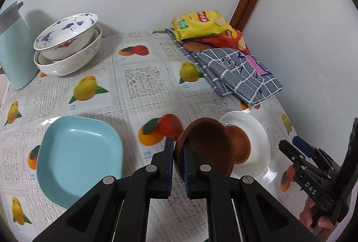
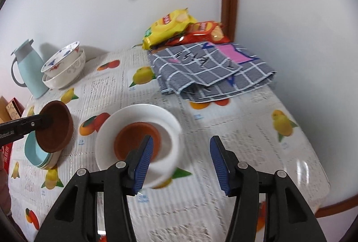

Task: Organize plates and bowls
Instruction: 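Lower the left gripper's brown bowl into the white bowl and open it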

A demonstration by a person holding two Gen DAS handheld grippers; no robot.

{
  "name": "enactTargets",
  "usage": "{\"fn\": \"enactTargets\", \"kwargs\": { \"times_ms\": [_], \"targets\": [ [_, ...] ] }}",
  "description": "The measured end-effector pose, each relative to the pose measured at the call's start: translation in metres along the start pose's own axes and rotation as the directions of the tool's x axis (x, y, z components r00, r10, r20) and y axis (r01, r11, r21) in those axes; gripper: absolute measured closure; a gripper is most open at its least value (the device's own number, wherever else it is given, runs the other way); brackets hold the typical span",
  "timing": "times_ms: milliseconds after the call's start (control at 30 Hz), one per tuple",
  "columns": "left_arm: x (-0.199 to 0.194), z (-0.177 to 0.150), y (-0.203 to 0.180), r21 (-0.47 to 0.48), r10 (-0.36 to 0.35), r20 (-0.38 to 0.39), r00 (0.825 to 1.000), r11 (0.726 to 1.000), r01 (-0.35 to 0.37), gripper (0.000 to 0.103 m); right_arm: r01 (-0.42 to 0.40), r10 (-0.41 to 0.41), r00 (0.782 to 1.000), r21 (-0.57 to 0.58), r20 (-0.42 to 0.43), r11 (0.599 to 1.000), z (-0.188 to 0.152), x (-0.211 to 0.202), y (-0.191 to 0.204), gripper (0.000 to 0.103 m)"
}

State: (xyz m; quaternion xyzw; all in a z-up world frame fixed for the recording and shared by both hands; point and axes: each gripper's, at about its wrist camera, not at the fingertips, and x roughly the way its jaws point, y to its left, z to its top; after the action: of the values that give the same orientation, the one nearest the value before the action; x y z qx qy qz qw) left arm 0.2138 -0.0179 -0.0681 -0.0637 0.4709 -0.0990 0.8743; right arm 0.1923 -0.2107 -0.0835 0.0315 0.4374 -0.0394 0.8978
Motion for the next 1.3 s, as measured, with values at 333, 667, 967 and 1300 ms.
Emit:
{"fn": "enactTargets", "kwargs": {
  "times_ms": [333,667,967,1300],
  "targets": [
    [0.006,0.001,-0.030,0.021,-0.005,-0.005,1.000,1.000,0.005,0.095,0.044,-0.045,0.998,0.031,0.036,0.999,-0.020,-0.025,-0.040,0.045],
    [0.035,0.001,-0.057,0.053,-0.001,-0.045,0.999,0.999,0.003,0.095,0.058,-0.059,0.998,0.092,0.004,0.994,-0.037,-0.019,-0.071,0.045],
    [0.063,0.002,-0.067,0.051,-0.001,-0.073,0.997,0.999,0.005,0.095,0.053,-0.052,0.999,0.118,-0.012,0.992,-0.043,-0.012,-0.082,0.045],
    [0.084,-0.002,-0.076,0.056,-0.023,-0.102,0.995,0.998,0.028,0.094,0.050,-0.044,0.998,0.136,-0.047,0.989,-0.050,-0.001,-0.084,0.045]
  ]
}}
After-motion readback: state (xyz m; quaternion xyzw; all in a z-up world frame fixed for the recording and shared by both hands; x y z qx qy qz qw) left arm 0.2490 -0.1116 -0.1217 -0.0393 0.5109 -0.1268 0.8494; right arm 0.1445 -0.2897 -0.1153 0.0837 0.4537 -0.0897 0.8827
